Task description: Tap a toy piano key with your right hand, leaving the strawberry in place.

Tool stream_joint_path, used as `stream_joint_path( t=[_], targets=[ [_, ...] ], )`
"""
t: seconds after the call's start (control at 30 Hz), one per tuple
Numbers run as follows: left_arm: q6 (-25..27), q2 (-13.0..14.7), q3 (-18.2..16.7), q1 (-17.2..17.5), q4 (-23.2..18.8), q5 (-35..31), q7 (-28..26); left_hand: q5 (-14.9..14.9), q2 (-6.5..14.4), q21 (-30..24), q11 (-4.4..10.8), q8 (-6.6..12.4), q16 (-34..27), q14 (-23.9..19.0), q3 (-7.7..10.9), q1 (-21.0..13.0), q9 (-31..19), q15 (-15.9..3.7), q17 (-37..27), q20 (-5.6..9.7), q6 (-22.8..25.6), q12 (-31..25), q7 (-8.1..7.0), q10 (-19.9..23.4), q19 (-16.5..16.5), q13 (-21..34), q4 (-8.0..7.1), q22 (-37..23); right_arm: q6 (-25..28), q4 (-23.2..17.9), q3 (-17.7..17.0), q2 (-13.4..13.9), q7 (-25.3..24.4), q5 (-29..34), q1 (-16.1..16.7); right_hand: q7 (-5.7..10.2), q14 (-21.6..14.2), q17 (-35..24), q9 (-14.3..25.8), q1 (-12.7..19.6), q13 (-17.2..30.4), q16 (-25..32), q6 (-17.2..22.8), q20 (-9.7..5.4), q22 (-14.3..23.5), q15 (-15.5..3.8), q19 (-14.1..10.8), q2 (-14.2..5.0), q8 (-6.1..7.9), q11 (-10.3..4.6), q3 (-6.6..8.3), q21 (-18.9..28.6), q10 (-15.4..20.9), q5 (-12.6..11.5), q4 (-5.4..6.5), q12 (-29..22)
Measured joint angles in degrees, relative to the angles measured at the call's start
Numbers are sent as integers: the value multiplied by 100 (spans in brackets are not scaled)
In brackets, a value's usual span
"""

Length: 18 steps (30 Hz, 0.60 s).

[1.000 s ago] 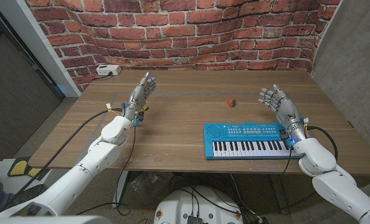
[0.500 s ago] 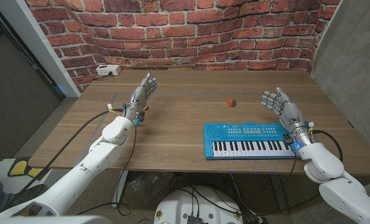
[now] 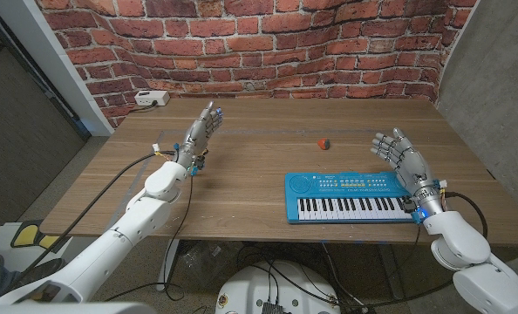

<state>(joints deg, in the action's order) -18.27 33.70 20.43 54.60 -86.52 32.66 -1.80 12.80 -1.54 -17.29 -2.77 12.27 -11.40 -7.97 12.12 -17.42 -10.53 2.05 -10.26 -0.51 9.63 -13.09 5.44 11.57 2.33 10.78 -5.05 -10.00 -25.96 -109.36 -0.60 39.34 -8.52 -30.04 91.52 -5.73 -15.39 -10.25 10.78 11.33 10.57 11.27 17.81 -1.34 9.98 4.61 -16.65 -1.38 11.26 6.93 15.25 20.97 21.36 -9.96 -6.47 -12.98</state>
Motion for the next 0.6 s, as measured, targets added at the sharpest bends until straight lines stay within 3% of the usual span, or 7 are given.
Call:
stream_joint_path(
  t=[0.6],
  targets=[
    [76,11,57,-29,-78,-63,-37,0,-44,41,-21,0,0,0,0,-74,0,0,0,0,31,0,31,21,0,0,0,0,-272,-199,-178,-265,19,256,455,84,-2,0,31,-24,0,0,121,23,0,-2,-23,24,61,0,0,-45,0,0,0,0]
  ],
)
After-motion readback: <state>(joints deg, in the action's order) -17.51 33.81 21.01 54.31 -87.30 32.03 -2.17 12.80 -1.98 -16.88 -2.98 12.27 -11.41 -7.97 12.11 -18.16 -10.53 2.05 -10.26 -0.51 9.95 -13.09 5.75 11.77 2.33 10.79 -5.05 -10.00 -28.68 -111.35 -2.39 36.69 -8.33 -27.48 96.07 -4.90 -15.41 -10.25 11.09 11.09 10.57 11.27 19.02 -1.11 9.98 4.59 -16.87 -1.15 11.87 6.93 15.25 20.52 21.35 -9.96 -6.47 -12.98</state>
